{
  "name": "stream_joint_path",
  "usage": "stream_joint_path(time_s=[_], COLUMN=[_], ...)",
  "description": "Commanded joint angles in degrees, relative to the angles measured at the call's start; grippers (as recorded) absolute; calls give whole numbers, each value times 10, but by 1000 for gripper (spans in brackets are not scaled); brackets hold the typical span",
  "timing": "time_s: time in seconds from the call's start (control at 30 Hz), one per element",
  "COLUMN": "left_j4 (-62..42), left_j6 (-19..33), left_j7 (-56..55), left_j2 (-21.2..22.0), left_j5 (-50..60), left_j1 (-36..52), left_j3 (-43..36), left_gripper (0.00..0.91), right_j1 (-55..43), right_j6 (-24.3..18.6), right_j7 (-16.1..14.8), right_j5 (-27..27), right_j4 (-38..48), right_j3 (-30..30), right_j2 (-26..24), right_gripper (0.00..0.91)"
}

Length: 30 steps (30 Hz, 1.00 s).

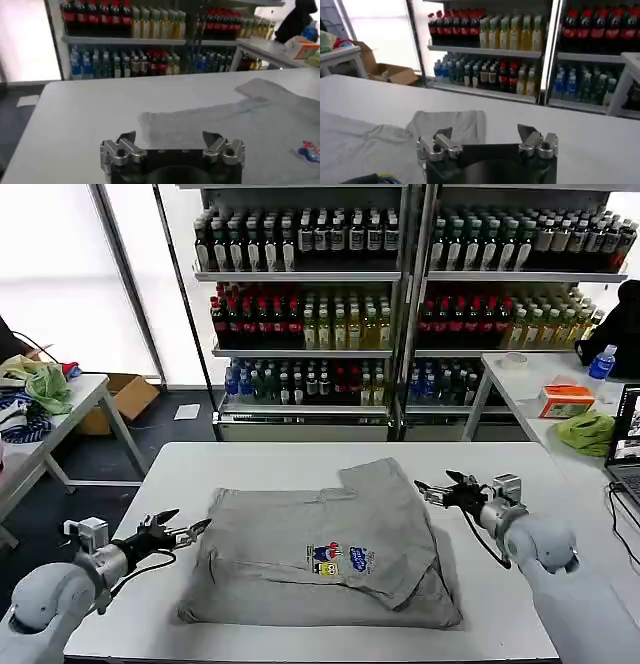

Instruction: Fold and organize the clothes.

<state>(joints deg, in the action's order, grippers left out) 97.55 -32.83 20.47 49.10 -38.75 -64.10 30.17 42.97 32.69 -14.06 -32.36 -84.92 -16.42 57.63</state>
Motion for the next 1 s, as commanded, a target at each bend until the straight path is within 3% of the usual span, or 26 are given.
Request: stream_joint_path(time_s=[0.03, 0.43, 1.0], left_j4=[-133, -222, -260], left_j6=[1, 10, 14], left_j7=[23, 30, 37], left_j2=[2, 39, 47], left_j5=[4, 17, 28], left_j1=[163, 239, 248], left_j3=[-131, -181, -176], left_gripper=[907, 907, 907], right_j1=[-99, -130, -124], right_j6=[3, -9, -4], right_j7=[-26, -35, -34], right_j5=[28, 75, 81], right_j4=[136, 217, 219], right_j3=[47, 60, 66], right_j2=[51, 121, 137], right_gripper=[907, 907, 907])
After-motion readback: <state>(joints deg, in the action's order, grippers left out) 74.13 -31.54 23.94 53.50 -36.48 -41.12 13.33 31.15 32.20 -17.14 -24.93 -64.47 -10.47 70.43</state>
